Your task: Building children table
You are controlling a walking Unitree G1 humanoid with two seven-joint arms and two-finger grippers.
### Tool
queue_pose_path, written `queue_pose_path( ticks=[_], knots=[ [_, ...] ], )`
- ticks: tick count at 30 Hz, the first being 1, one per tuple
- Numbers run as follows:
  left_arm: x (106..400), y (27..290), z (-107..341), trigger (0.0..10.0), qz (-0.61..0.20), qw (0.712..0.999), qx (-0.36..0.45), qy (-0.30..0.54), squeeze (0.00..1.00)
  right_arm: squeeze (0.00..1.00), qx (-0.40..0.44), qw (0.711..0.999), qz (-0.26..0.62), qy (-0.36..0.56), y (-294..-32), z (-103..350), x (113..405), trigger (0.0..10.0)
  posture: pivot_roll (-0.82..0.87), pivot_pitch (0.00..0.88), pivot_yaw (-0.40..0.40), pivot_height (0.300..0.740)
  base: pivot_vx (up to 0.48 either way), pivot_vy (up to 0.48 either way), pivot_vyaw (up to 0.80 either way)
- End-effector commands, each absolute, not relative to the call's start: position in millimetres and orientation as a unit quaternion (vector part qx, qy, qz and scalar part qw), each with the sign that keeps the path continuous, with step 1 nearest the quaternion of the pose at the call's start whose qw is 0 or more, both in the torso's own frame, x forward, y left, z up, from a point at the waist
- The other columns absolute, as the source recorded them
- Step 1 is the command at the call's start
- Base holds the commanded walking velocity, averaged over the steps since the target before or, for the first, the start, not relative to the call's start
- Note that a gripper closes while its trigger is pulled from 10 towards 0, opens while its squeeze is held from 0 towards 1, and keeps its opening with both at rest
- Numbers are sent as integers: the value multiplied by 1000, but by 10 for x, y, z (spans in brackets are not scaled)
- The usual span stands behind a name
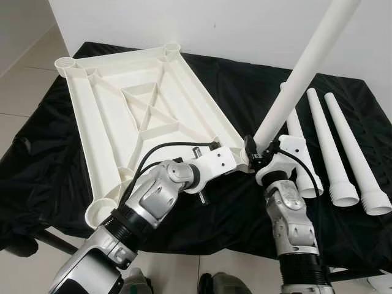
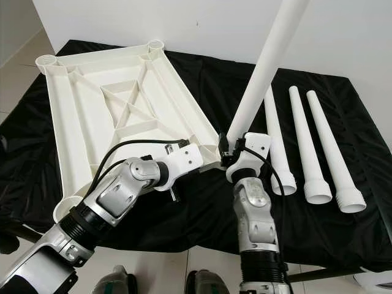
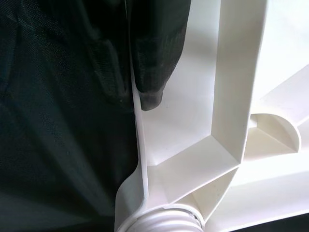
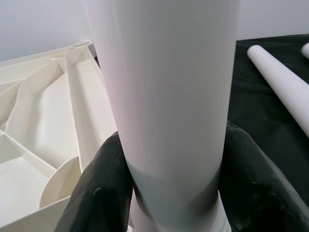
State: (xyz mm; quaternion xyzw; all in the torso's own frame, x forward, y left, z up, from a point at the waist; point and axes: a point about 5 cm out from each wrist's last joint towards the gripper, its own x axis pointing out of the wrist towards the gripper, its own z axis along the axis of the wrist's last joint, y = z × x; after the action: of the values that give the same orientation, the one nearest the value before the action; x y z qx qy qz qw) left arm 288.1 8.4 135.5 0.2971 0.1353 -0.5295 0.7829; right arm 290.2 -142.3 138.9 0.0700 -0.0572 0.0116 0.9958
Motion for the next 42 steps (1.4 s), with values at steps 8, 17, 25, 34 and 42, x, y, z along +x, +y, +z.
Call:
queue_pose_path(
  ticks=[8, 17, 25, 34, 42],
  knots=[
    [2793, -37, 1334, 10000, -551, 767, 304, 123, 0, 0, 95, 993, 24, -70, -1263, 1488, 2878, 10000, -41, 12, -55, 740, 0, 0, 0],
    [2789, -40, 1331, 10000, -551, 767, 304, 124, 0, 1000, 92, 993, 33, -73, -1322, 1498, 2859, 10000, -42, 16, -59, 740, 0, 0, 0],
    [2789, -36, 1330, 10000, -550, 768, 303, 124, 0, 710, 77, 992, 36, -92, -1440, 1565, 2875, 10000, -43, 23, -60, 740, 0, 0, 0],
    [2790, -31, 1330, 10000, -552, 768, 299, 128, 1000, 0, 56, 992, 46, -105, -1718, 1621, 2925, 10000, -49, 30, -52, 740, 0, 0, 0],
    [2796, -27, 1325, 10000, -551, 766, 304, 130, 0, 0, 50, 992, 41, -110, -1798, 1651, 2939, 10000, -53, 40, -43, 740, 0, 0, 0]
  ],
)
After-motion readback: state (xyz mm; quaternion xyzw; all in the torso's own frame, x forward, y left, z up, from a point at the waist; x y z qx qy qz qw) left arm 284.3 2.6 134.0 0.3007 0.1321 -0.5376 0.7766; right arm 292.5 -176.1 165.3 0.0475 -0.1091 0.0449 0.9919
